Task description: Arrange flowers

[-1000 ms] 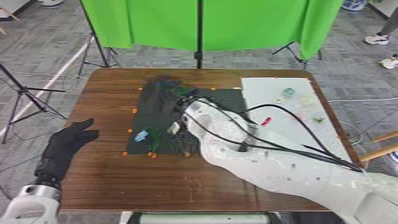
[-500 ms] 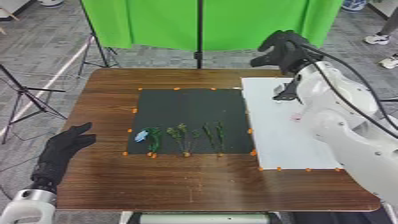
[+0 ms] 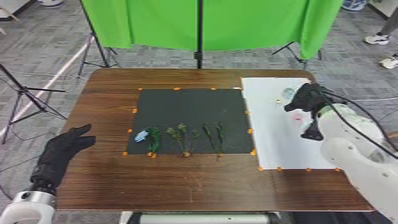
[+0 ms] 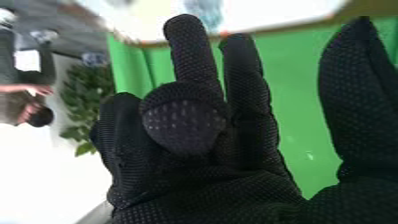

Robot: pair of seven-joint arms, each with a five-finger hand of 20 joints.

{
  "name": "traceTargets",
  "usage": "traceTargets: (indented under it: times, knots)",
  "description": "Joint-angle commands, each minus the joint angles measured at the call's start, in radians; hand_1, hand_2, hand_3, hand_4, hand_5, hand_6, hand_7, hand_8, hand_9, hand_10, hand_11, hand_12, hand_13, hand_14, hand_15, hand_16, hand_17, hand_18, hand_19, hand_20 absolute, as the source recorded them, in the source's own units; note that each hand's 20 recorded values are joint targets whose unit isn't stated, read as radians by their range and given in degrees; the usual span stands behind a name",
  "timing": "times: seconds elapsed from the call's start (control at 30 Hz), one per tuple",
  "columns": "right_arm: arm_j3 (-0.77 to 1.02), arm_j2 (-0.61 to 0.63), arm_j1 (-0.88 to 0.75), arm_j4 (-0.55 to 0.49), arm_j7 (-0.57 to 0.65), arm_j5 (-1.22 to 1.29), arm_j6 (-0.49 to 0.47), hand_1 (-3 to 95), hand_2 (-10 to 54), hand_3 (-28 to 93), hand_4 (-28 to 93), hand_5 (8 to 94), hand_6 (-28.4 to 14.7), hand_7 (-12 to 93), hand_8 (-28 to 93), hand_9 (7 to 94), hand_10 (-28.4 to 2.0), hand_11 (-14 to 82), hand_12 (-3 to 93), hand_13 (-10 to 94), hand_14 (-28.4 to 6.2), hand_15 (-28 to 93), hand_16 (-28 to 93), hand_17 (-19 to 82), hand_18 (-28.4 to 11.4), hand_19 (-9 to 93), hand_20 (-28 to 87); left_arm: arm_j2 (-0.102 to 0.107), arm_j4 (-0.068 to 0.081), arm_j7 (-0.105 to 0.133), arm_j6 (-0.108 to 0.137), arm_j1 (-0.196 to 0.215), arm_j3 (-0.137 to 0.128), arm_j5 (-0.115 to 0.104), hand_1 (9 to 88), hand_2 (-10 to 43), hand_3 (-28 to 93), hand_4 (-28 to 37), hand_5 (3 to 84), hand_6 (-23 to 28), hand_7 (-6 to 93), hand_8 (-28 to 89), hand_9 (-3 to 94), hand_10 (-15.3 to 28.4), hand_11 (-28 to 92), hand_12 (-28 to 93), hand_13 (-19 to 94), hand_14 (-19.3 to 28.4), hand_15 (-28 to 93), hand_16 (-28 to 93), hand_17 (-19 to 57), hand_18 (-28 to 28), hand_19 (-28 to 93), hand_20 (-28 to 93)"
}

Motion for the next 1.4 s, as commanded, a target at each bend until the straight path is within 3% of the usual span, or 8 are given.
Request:
traceTargets:
  times: [0.03,0.23,0.43,0.5,0.8,1.03,1.23,1.4]
  knots:
    - [-0.042,-0.009,-0.002,0.065,0.019,-0.042,0.026,33.7,-9.5,63,-11,60.6,1.1,14,-9,72.7,-16.5,15.5,21.9,86,-4.9,66,31,59,-17.8,93,59,-0.015,0.000,-0.017,-0.027,0.010,0.000,0.007,22.7,16.1,62,-28.3,45.6,7.3,8.3,-6,48.3,16.2,20,9,38,19.7,18,-3,4.6,15.1,16,11]
    - [-0.058,-0.022,-0.039,0.107,0.024,-0.048,0.079,36.2,-9.5,65,-11,60.2,1.5,14,-9,73.0,-15.9,15.9,21.9,86,-4.1,66,31,59,-17.5,93,59,-0.018,0.002,-0.020,-0.030,0.008,0.000,0.008,22.8,15.9,62,-28.3,45.6,7.3,8.2,-6,48.2,16.3,20,10,38,19.8,18,-3,4.4,15.1,16,11]
    - [-0.124,-0.018,-0.059,0.139,-0.002,-0.084,0.390,46.5,-9.5,66,-17,64.4,2.6,19,-9,77.0,-12.6,17.8,24.9,88,-2.5,66,31,61,-16.4,93,59,-0.024,-0.001,-0.022,-0.029,0.017,-0.004,0.008,23.2,15.4,62,-28.3,45.5,7.2,8.3,-6,48.1,16.2,20,10,38,19.8,18,-3,4.5,15.1,16,11]
    - [-0.144,-0.016,-0.050,0.149,-0.005,-0.100,0.458,58.5,-9.5,57,-16,73.0,0.9,21,4,85.6,-9.9,9.2,36.7,90,-1.5,65,32,63,-15.4,93,59,-0.025,-0.001,-0.021,-0.027,0.017,-0.003,0.007,23.3,15.3,62,-28.3,45.5,7.3,8.2,-6,48.1,16.2,20,10,38,19.8,18,-3,4.5,15.1,16,11]
    - [-0.108,0.008,0.013,0.061,-0.017,-0.097,0.528,66.8,-9.5,53,-16,80.9,-0.9,24,9,91.5,-9.2,9.4,41.9,92,-0.6,64,33,65,-14.6,93,59,-0.028,-0.008,-0.020,-0.023,0.028,-0.008,0.006,23.4,15.0,62,-28.3,45.5,7.3,8.2,-6,48.1,16.2,20,10,38,19.7,18,-3,4.4,15.1,16,11]
    - [-0.226,-0.005,0.289,-0.046,-0.085,-0.077,0.520,66.9,-9.5,53,-16,81.1,-1.2,24,10,91.7,-9.4,9.4,42.5,92,-0.3,64,34,65,-14.3,93,59,-0.022,-0.011,-0.022,-0.018,0.029,-0.013,0.006,23.6,14.9,62,-28.3,45.6,7.3,8.2,-6,48.1,16.2,20,10,38,19.7,18,-3,4.4,15.1,16,11]
    - [-0.499,-0.172,0.592,0.034,-0.223,0.058,0.542,66.2,-9.5,53,-15,81.2,-1.1,23,10,91.9,-9.2,9.2,42.6,92,-0.2,64,34,65,-14.2,93,59,-0.012,-0.010,-0.017,-0.008,0.027,-0.010,0.005,23.7,14.9,62,-28.3,45.5,7.3,8.2,-6,48.1,16.2,20,10,38,19.8,18,-3,4.5,15.1,16,11]
    - [-0.618,-0.360,0.667,0.115,-0.281,0.140,0.506,66.0,-9.5,54,-15,81.1,-0.9,23,10,91.9,-9.2,9.2,42.7,92,-0.2,65,35,66,-14.0,93,60,-0.006,0.001,-0.016,-0.015,0.003,0.010,0.007,23.7,14.9,62,-28.3,45.6,7.4,8.1,-6,48.2,16.3,20,10,38,19.8,18,-3,4.5,15.1,16,11]
